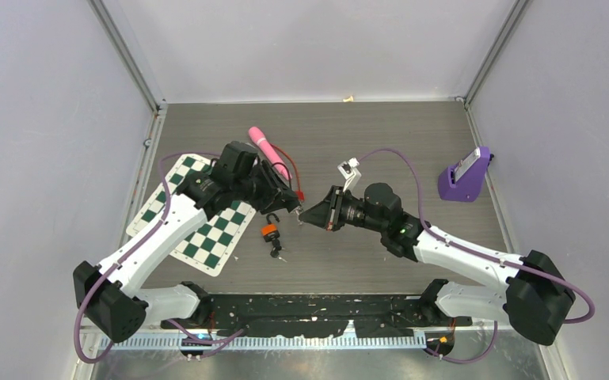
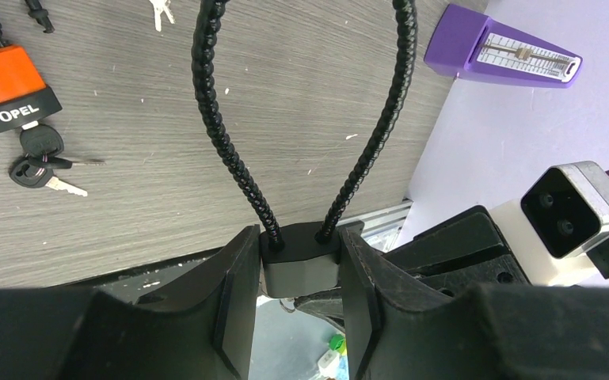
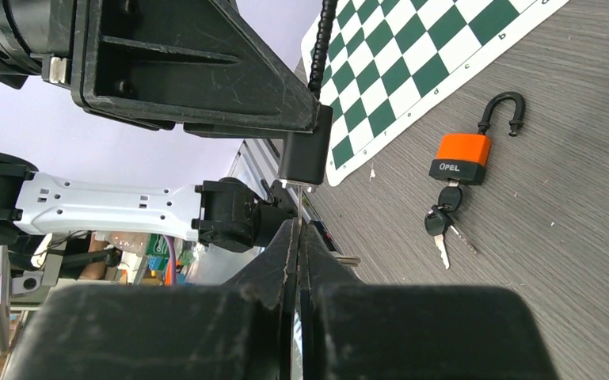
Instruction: Unlock with the key
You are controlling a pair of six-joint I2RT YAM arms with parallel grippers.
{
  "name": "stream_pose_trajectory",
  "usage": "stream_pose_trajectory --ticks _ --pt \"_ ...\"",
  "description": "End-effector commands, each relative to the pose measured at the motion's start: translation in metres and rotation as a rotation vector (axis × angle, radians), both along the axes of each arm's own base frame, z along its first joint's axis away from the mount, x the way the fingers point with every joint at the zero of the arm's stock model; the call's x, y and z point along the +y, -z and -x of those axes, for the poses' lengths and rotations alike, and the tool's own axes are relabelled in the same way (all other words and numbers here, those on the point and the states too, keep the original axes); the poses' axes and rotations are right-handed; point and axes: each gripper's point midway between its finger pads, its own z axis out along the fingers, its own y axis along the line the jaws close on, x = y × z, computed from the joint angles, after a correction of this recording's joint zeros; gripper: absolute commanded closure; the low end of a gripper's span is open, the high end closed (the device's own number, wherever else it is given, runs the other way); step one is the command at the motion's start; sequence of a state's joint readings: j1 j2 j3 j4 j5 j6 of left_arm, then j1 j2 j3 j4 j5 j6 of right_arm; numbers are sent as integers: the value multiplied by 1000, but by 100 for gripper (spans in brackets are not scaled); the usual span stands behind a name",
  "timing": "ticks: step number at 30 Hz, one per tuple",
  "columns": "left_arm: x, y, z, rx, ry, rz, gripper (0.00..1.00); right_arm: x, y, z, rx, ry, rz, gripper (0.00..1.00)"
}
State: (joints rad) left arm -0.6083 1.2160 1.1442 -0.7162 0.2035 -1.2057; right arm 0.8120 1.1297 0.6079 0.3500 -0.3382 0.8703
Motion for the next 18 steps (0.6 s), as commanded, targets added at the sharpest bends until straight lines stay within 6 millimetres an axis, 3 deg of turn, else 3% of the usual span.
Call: stream_pose_trajectory --ticks 1,18 --pt "-4 -25 2 -70 34 54 100 4 -29 -11 -61 24 -57 95" --pt "-3 -23 7 -76 53 50 100 6 -33 -15 -56 33 -63 95"
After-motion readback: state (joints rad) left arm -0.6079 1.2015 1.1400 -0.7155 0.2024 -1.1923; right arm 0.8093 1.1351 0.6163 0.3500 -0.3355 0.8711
